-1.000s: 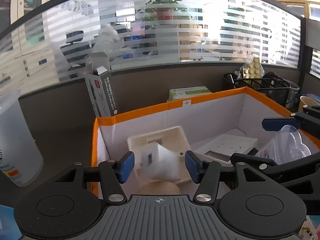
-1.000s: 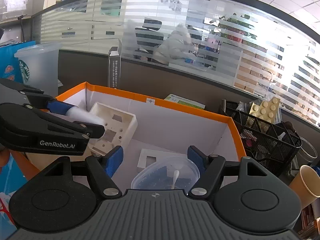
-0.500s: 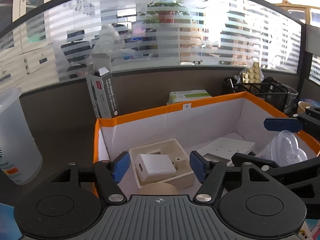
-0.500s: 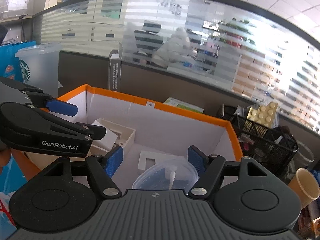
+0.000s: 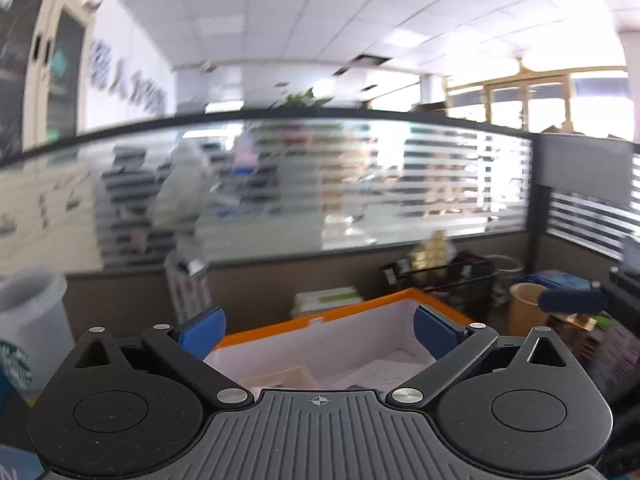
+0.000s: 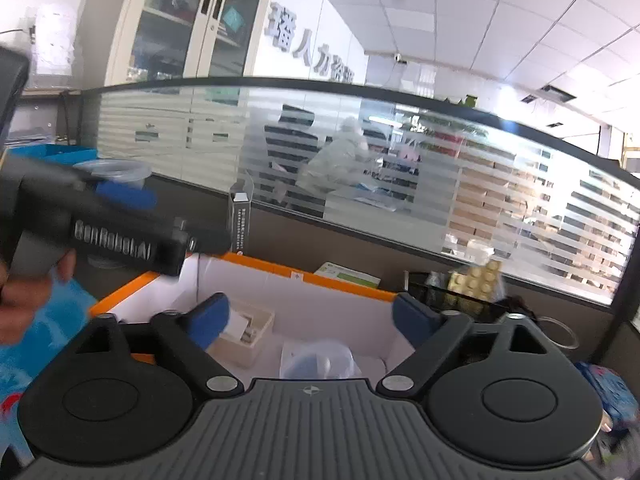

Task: Organize rigid objects
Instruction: 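Withdraw both grippers from the box toward the white socket and tape roll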

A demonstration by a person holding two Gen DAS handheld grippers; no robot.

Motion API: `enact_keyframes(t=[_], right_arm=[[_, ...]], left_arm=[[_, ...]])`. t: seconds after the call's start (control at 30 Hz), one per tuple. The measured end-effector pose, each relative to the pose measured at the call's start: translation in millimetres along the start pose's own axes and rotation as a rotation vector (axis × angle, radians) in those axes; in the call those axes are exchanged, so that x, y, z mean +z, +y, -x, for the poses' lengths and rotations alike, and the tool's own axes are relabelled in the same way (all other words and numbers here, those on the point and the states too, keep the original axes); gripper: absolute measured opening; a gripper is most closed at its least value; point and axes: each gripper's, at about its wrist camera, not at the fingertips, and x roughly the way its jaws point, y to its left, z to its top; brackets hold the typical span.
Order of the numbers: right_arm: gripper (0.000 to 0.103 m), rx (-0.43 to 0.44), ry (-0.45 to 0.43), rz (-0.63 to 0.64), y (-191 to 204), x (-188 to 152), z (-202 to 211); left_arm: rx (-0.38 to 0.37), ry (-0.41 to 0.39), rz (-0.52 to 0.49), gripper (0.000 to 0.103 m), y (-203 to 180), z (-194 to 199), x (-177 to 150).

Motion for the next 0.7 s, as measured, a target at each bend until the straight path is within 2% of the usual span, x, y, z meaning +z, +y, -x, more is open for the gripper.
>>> enact_keyframes(t=[0.07, 0.17, 0.37, 0.57, 0.7], right_arm=[[0.103, 0.003, 0.015, -0.022, 0, -15, 14], [0.103, 0.001, 0.093, -0.081, 3, -46, 20], [0.103, -0.039, 0.278, -0.177, 17, -94, -11], [0.103, -0.058, 0.353, -0.132, 35, -112, -39], [0.094, -0.039, 0.357, -0.104, 35, -114, -37]], left_arm=[[-0.006, -0.015, -0.044, 0.102, -12, 8, -1], [-0.014, -0.015, -0.086, 0.103, -23, 16, -6], [-0.017, 0.026, -0.046, 0.103, -21, 31, -29], [-0.010, 0.088, 0.005, 0.103, -10, 43, -53], [0.002, 0.125, 0.007, 0.103, -5, 47, -66]])
